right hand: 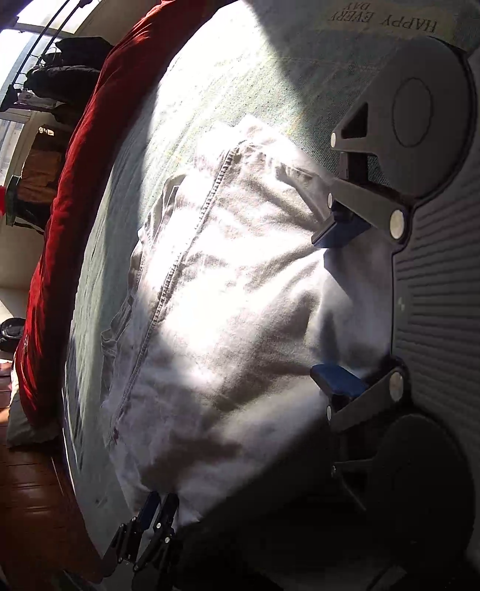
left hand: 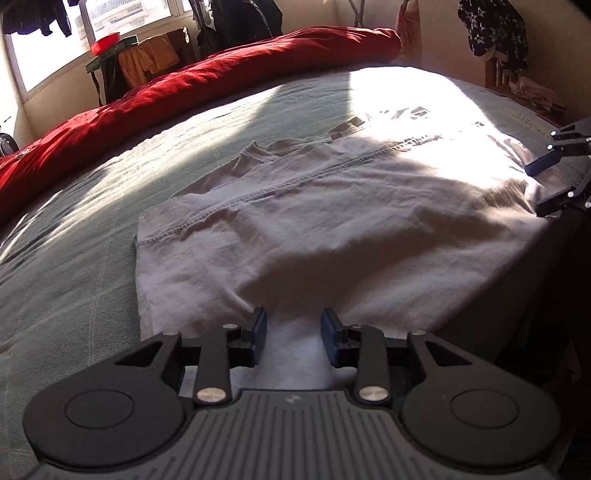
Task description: Fold clothes
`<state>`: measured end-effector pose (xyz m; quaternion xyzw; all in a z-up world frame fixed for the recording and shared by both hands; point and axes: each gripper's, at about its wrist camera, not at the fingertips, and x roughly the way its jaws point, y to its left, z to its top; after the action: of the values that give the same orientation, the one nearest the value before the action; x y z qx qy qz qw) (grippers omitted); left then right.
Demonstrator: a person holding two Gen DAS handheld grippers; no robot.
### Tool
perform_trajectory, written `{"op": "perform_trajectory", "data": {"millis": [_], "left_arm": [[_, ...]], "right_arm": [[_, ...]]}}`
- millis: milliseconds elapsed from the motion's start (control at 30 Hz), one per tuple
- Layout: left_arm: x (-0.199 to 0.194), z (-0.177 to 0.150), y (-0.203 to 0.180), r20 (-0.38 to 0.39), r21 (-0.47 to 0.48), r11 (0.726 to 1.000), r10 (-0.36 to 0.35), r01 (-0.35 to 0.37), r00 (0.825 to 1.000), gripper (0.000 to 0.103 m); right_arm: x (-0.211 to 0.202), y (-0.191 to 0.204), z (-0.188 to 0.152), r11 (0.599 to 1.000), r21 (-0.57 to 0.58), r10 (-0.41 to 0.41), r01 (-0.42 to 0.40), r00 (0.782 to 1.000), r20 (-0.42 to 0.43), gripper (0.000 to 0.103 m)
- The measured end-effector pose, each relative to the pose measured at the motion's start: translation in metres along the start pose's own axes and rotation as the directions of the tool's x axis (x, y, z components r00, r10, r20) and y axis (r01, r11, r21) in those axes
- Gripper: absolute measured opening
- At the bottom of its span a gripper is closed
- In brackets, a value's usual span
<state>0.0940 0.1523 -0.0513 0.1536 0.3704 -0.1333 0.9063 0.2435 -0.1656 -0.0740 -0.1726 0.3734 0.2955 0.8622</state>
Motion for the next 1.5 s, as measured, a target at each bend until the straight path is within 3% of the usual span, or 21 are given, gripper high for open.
{"op": "perform_trajectory", "data": {"millis": [100, 233, 333, 400, 533, 600, 733, 900, 1067, 1133, 1200, 1333, 1500], "left_arm": [[-0.008, 0.022, -0.008, 0.056, -0.015, 0.998, -0.059, 0.060, 0.997, 0.042], [0.000, 0.045, -0.040, 0.117, -0.021, 0.976, -0.213, 0.217, 0.970, 0.047], [0.018, 0.044, -0.064, 0.091, -0.011, 0.963, -0.267, 0.269, 0.959, 0.050], [0.037, 0.035, -0.075, 0.027, -0.031, 0.961, -0.273, 0.273, 0.962, 0.050], [0.029, 0.034, -0.077, 0.031, -0.017, 0.965, -0.262, 0.262, 0.965, 0.052], [0.020, 0.040, -0.072, 0.058, -0.020, 0.974, -0.223, 0.224, 0.973, 0.053], [0.012, 0.053, -0.056, 0.111, -0.052, 0.979, -0.192, 0.199, 0.975, 0.058], [0.030, 0.065, -0.042, 0.097, -0.098, 0.983, -0.143, 0.152, 0.985, 0.058], [0.058, 0.064, -0.031, 0.062, -0.172, 0.968, -0.176, 0.184, 0.982, 0.059], [0.069, 0.060, -0.029, 0.041, -0.194, 0.962, -0.188, 0.192, 0.981, 0.060], [0.072, 0.059, -0.028, 0.056, -0.205, 0.955, -0.207, 0.214, 0.977, 0.068], [0.068, 0.063, -0.024, 0.082, -0.221, 0.948, -0.216, 0.229, 0.973, 0.069], [0.050, 0.066, 0.013, 0.161, -0.307, 0.928, -0.168, 0.211, 0.973, 0.070]], "right_arm": [[-0.003, -0.002, -0.003, 1.000, 0.031, -0.001, 0.000, 1.000, 0.010, 0.074], [-0.005, -0.005, -0.010, 0.997, 0.078, 0.003, -0.005, 1.000, 0.028, 0.074], [-0.006, -0.008, -0.015, 0.993, 0.113, 0.005, -0.010, 0.999, 0.041, 0.074], [-0.007, -0.009, -0.019, 0.990, 0.137, 0.007, -0.014, 0.999, 0.050, 0.076], [-0.014, -0.015, -0.020, 0.982, 0.189, 0.011, -0.025, 0.997, 0.075, 0.077], [-0.016, -0.024, -0.012, 0.976, 0.214, 0.009, -0.031, 0.995, 0.102, 0.077], [-0.012, -0.051, 0.012, 0.959, 0.277, 0.012, -0.062, 0.984, 0.177, 0.077], [0.011, -0.075, 0.046, 0.944, 0.304, 0.052, -0.128, 0.968, 0.246, 0.077], [0.047, -0.089, 0.046, 0.915, 0.385, 0.044, -0.117, 0.980, 0.192, 0.078], [0.055, -0.089, 0.041, 0.915, 0.387, 0.046, -0.115, 0.982, 0.183, 0.082], [0.057, -0.084, 0.039, 0.920, 0.374, 0.052, -0.120, 0.981, 0.188, 0.088], [0.062, -0.077, 0.041, 0.924, 0.362, 0.059, -0.125, 0.981, 0.186, 0.103], [0.067, -0.069, 0.046, 0.939, 0.332, 0.037, -0.087, 0.987, 0.154, 0.103]]}}
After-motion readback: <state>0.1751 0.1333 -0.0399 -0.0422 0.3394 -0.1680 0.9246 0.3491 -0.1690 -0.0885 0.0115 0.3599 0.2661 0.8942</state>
